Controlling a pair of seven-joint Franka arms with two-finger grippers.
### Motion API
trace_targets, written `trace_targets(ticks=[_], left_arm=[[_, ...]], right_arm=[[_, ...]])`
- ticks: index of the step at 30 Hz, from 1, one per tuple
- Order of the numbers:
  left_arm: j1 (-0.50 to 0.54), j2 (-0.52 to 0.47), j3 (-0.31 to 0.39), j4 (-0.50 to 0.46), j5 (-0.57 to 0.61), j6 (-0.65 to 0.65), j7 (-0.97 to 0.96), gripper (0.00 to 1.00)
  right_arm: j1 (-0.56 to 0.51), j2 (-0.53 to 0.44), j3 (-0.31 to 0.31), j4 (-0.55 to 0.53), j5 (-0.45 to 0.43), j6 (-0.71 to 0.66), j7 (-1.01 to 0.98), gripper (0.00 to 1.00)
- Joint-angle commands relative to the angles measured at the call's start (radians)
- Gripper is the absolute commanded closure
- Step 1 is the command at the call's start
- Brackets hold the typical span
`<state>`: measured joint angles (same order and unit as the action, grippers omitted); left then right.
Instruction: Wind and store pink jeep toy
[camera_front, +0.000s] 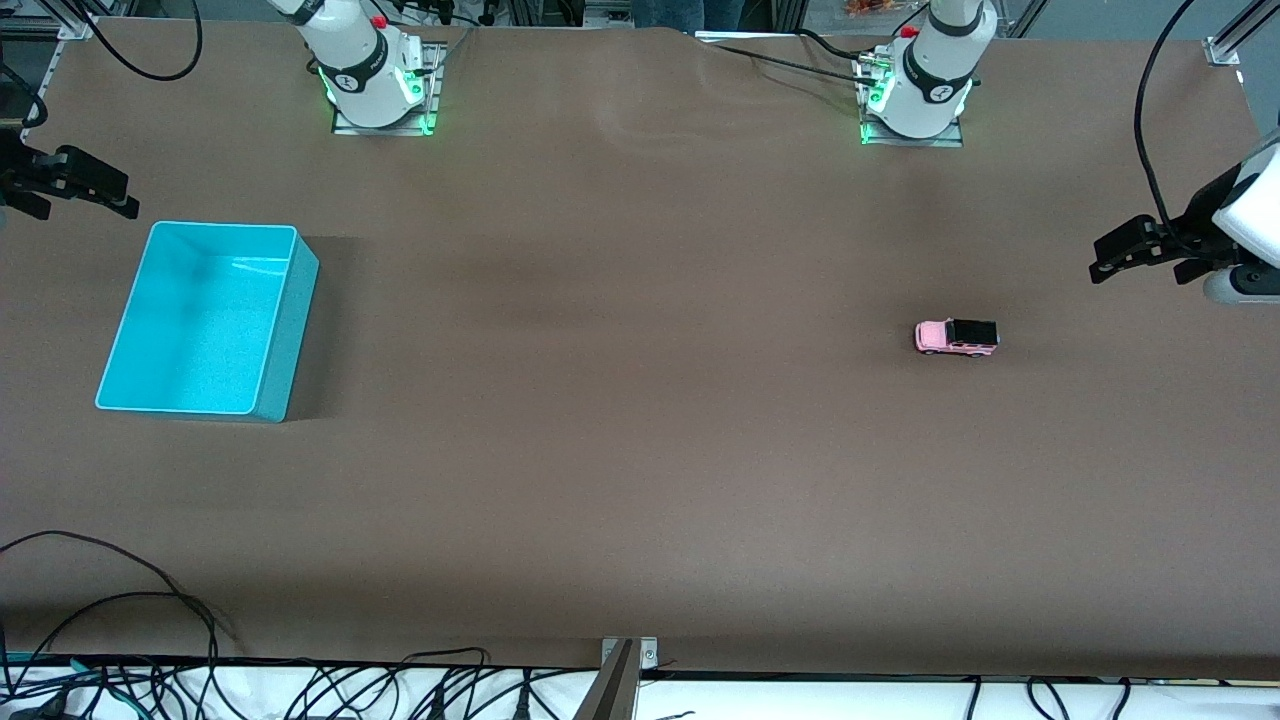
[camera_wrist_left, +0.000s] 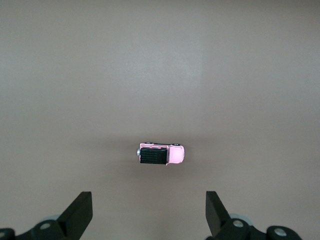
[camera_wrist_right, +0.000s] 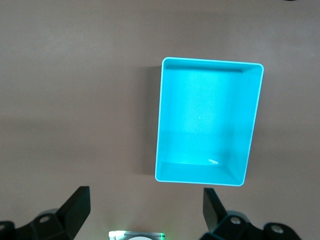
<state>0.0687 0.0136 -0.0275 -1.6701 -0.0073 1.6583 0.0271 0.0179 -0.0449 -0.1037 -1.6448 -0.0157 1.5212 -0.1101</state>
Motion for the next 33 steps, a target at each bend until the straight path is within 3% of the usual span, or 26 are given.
trace_targets(ticks=[1, 16, 33], left_arm=[[-0.003, 0.011, 0.003, 0.023, -0.010, -0.011, -0.001, 0.00], [0.008, 0.014, 0.004, 0.018, -0.010, -0.018, -0.070, 0.00], [0.002, 0.057, 0.004, -0.007, -0.010, -0.043, -0.715, 0.00]], right_arm=[[0.001, 0.010, -0.001, 0.026, 0.000, -0.015, 0.009, 0.00], [0.001, 0.010, -0.001, 0.026, 0.000, -0.013, 0.009, 0.00], [0.001, 0.010, -0.001, 0.025, 0.000, -0.022, 0.003, 0.00]])
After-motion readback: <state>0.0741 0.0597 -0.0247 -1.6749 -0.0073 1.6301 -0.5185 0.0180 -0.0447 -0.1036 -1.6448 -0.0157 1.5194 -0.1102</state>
